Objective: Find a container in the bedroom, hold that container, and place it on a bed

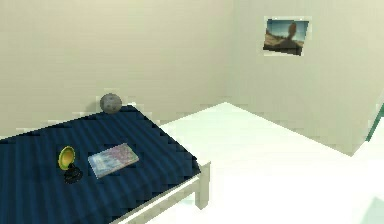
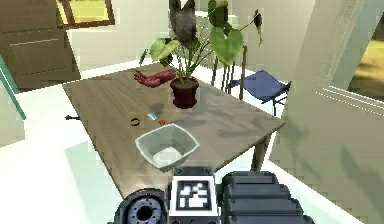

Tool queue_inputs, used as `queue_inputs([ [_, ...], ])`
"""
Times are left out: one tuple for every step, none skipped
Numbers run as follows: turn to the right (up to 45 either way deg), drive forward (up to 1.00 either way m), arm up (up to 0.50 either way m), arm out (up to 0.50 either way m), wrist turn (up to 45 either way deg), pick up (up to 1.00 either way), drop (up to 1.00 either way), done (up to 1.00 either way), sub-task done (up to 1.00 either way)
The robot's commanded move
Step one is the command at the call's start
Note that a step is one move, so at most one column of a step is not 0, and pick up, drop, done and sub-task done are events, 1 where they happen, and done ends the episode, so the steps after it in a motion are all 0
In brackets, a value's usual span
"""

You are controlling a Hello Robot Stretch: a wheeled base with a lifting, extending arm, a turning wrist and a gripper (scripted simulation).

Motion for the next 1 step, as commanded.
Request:
queue_inputs([
  [0.0,0.00,0.00,0.26,0.0,0.00,0.00,0.00,0.00],
])
